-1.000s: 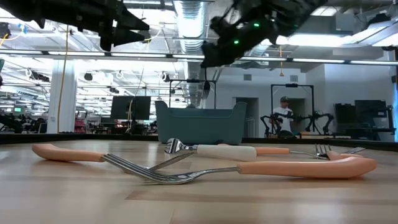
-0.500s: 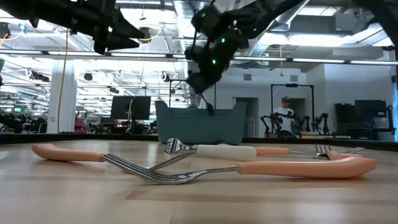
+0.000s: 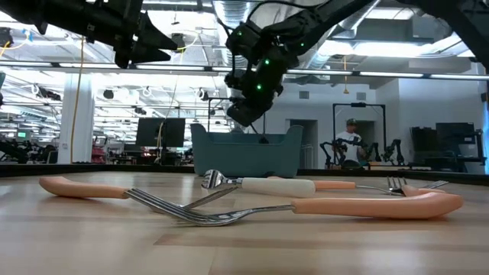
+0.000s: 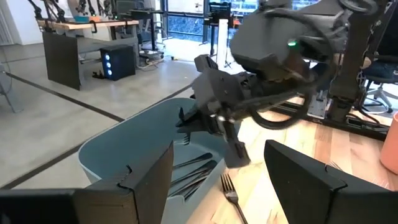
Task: Sort silverware by color (type)
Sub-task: Put the black fork into the blue bin
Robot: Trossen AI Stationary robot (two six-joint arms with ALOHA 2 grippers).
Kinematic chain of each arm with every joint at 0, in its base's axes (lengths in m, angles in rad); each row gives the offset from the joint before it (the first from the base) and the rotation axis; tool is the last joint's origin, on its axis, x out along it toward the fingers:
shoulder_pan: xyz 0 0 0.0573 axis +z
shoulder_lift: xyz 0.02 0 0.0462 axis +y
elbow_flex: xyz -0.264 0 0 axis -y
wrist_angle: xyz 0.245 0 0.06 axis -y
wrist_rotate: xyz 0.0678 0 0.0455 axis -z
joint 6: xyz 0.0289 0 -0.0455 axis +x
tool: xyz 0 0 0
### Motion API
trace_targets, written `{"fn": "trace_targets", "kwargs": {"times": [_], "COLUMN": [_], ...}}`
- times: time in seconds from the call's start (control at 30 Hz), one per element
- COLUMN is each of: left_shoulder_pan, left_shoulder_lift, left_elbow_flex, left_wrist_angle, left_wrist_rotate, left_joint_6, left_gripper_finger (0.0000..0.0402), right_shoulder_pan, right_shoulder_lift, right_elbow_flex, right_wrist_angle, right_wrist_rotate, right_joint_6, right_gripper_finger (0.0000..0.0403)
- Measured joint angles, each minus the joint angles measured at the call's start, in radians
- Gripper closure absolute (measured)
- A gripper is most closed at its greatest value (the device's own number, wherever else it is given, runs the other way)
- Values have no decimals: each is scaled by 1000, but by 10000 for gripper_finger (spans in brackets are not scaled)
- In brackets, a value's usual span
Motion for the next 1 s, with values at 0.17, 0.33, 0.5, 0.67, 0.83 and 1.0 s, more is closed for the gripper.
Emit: {"fn": "trace_targets", "kwargs": {"times": [0.17,0.33,0.5,0.67,0.83,1.0], "left_shoulder_pan": [0,0,0,0,0,0], "left_shoulder_lift": [0,0,0,0,0,0], "left_elbow_flex": [0,0,0,0,0,0], "left_wrist_angle": [-7,-29,-32,-32,-33,-32], "left_wrist_rotate": [0,0,0,0,0,0], "left_joint_6": [-9,-19,-22,-28,-40,-46], "left_gripper_finger": [164,164,164,164,164,164], "right_shoulder_pan": [-41,-49,-49,-49,-49,-49], "right_shoulder_lift": [0,0,0,0,0,0], "right_elbow_flex": [0,0,0,0,0,0], "right_wrist_angle": [-29,-45,-44,-44,-45,-45], "right_wrist_rotate": [-100,-159,-210,-211,-211,-249], "right_joint_6": [101,133,135,147,146,158], "right_gripper_finger": [366,366,366,366,345,341]}}
